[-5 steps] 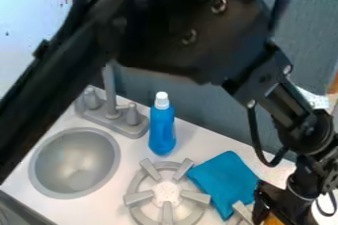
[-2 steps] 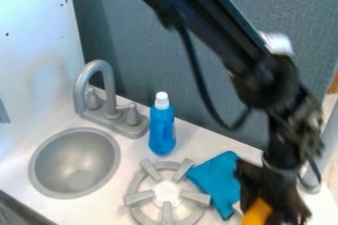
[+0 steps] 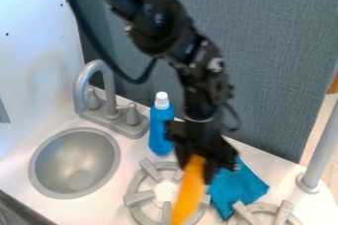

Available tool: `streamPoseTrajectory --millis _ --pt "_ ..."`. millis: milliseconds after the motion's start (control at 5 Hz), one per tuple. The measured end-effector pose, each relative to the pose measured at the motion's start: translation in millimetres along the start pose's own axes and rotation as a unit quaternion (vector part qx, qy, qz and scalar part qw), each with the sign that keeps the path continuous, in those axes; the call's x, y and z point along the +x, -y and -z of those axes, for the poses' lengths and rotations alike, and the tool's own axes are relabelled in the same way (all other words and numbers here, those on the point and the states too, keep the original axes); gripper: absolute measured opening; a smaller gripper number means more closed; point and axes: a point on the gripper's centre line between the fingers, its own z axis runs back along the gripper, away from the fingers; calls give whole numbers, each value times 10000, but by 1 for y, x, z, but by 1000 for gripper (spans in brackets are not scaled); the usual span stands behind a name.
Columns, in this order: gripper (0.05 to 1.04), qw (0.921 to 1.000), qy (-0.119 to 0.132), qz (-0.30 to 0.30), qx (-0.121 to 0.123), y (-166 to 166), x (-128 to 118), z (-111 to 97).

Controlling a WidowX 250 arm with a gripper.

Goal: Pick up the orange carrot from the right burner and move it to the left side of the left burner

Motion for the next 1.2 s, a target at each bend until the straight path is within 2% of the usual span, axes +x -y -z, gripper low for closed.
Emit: streamPoseTrajectory --millis 200,400,600,800,1000,1200 --pt "589 9990 15 -367 238 -46 5 4" --pt "589 9979 -280 -461 366 -69 0 26" --pt "589 9963 -637 -356 464 -75 -1 57" --pt "589 9944 -882 -288 499 -76 -1 78" --pt "635 9933 -984 -260 544 -77 1 90" --pt "957 9929 -1041 -172 546 -77 -1 90"
